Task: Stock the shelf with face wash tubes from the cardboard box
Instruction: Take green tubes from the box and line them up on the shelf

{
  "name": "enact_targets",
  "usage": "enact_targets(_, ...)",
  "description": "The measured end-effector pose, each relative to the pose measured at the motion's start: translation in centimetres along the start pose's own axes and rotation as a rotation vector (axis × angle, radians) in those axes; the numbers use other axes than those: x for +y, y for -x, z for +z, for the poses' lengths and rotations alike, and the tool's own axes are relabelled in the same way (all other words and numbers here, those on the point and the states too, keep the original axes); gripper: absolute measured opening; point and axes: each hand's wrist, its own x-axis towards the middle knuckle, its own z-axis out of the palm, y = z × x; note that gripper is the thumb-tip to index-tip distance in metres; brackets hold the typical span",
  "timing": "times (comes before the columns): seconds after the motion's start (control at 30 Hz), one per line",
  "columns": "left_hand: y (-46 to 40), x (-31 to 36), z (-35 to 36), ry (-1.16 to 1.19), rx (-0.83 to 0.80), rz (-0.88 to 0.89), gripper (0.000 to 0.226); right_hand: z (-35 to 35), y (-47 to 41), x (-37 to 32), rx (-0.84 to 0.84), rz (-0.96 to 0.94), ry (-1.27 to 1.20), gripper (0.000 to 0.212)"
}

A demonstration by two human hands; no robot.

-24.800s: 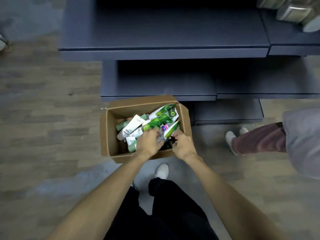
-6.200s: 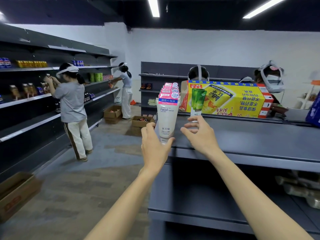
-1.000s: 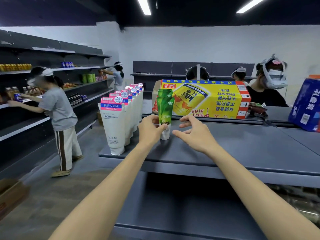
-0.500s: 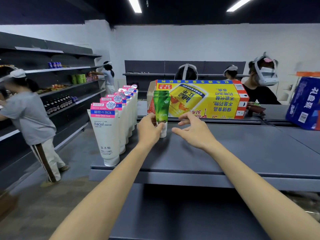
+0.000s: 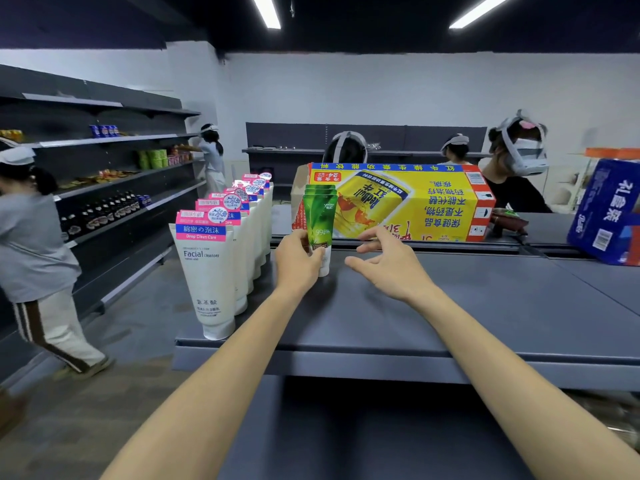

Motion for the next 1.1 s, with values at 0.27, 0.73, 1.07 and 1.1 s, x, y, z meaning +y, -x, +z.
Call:
enact_targets(0.27, -0.1, 0.0, 0.3, -0.015, 0.021, -0.013, 0.009, -0.3, 0.2, -0.1, -0.012, -0.002, 0.015, 0.043)
enact_targets(0.73, 0.7, 0.8, 0.0, -0.035, 0.033, -0.010, 0.018, -0.2, 0.4, -1.4, -0.001, -0.014, 0.011, 0.044)
enact_targets(1.07, 4.5, 4.6, -1.1, -0.100, 0.072, 0.148, 0.047, -2.7, 3.0, -1.9, 0.012, -0.037, 0.008, 0.044)
enact_targets(1.1, 5.0, 5.0, -1.1, -0.107, 0.071, 0.160, 0.047, -3.0, 3.3, -1.9, 0.014, -0.041, 0.005, 0.043)
